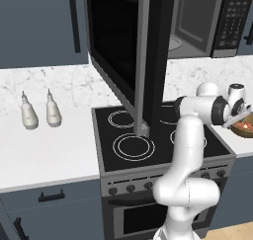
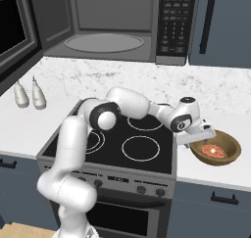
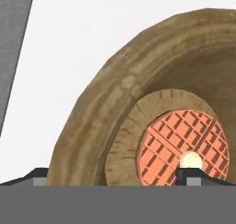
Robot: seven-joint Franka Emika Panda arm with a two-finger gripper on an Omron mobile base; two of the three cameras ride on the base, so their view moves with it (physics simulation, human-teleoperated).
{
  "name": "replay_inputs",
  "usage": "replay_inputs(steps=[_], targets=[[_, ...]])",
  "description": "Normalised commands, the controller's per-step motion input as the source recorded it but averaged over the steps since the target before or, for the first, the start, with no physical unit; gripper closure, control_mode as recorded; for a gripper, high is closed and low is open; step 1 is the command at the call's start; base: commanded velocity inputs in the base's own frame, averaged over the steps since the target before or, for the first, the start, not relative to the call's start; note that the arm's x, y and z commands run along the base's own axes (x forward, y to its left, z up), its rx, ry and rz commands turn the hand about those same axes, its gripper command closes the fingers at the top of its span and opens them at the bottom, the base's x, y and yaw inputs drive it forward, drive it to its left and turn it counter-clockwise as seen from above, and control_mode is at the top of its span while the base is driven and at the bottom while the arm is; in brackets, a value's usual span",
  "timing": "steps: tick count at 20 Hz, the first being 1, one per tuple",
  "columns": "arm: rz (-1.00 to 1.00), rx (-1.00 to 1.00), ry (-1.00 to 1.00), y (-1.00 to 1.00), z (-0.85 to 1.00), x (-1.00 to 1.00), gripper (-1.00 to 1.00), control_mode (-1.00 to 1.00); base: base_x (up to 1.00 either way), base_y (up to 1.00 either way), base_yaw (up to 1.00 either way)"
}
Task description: Open the microwave, place the bowl with waffle inside the microwave, then close the microwave door and turn it on.
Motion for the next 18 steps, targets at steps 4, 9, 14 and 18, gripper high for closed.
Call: replay_inputs(steps=[4, 9, 14, 18], targets=[[0.02, 0.0, 0.0, 0.0, -0.68, 0.02, -1.0, -1.0, 0.0, 0.0, 0.0], [0.01, -0.04, -0.01, 0.17, -0.33, -0.11, 1.0, -1.0, 0.0, 0.0, 0.0], [0.04, -0.06, -0.01, 0.35, -0.09, -0.43, 1.0, -1.0, 0.0, 0.0, 0.0], [0.15, -0.02, -0.04, 0.61, 0.36, -0.94, 1.0, -1.0, 0.0, 0.0, 0.0]])
